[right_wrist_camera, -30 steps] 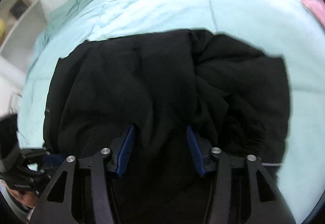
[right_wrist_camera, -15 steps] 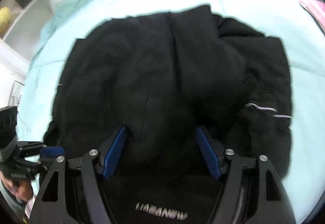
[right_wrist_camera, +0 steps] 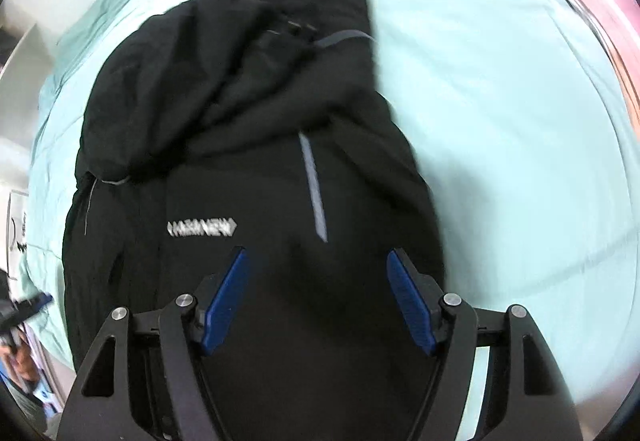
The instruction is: Fold large clothes
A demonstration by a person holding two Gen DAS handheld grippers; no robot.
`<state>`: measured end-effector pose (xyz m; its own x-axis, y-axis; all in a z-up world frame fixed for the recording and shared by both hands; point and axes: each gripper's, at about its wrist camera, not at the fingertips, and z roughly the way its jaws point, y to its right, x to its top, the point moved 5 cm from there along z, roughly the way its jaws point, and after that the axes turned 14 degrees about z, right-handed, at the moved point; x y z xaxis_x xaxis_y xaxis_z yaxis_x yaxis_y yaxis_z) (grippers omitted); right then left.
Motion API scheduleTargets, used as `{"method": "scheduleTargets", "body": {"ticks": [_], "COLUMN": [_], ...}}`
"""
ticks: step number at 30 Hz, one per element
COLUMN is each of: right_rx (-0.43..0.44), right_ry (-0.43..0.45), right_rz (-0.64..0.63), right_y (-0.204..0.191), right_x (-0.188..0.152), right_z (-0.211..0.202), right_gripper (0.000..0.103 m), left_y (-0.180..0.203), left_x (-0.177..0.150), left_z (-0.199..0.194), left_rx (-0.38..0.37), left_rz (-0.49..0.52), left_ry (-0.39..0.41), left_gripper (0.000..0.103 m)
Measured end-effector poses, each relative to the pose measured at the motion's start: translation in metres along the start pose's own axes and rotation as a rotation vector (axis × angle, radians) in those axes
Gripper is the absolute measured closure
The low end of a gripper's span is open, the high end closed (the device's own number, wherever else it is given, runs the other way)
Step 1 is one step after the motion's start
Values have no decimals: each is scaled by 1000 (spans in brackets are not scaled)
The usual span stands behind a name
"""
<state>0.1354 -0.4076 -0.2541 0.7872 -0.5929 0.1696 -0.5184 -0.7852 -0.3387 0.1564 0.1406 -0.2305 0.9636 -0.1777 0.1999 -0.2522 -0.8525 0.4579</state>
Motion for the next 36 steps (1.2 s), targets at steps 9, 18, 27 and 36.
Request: {"method": "scheduleTargets", "body": {"ticks": [9,18,27,36], "right_rx": [-21,-51,-53,199], "right_ry": [-22,-75,-141,-175], "right_rz": [88,67,158,167], "right_y": [47,81,121,88], "right_x": [-27,-63,-107,-126], "right_z": [-11,-23,-15,-30], "right_gripper": [29,29,29,55], "left_y": [-16,18,43,71], "left_x": [-37,-38,-49,-27], "left_z": [45,21,49,34], "left_rx": [-56,-455,-416,-511], "left_rz": [-63,-86,-49,-30], "left_ry": [-118,39,-42,4], "left_gripper": [61,54,52,52]}}
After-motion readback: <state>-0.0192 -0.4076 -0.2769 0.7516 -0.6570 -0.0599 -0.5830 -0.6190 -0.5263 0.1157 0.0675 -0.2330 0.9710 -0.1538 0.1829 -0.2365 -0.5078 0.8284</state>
